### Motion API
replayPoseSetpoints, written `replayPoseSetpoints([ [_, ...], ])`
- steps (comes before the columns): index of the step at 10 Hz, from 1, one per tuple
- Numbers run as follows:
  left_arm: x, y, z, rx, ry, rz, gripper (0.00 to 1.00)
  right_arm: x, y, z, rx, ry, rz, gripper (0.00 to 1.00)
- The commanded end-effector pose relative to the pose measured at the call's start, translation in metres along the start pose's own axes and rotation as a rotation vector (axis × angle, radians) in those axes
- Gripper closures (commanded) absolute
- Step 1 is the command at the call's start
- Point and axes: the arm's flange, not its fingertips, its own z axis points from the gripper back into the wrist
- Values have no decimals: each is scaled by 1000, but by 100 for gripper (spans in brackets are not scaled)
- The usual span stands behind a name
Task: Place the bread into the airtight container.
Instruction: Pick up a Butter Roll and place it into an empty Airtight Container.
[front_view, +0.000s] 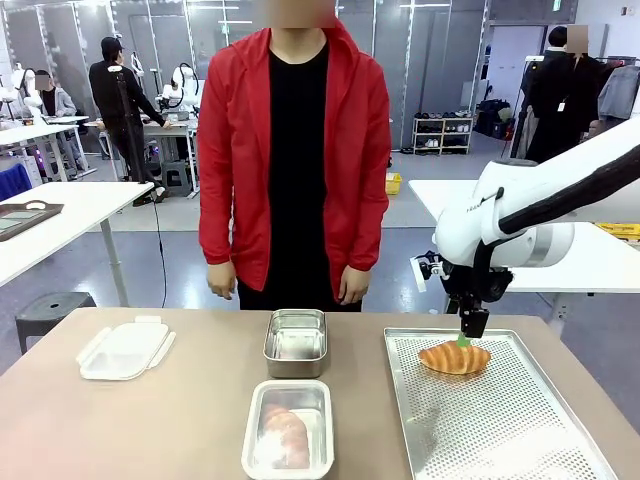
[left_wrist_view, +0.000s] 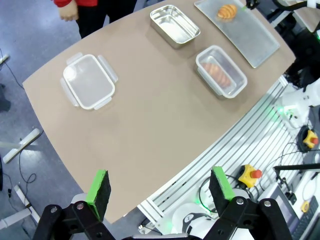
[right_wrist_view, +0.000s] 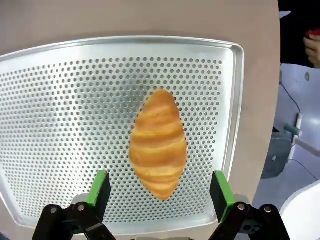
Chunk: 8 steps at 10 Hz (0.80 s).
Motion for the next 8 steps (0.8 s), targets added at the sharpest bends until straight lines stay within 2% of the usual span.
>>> replayPoseSetpoints([
  [1,0,-1,1,-8,-4,-16,0,3,-10,-14,-4,31,-19,0],
  [8,0,-1,1,-8,-4,-16,0,3,-16,-65,47,125,-91,0],
])
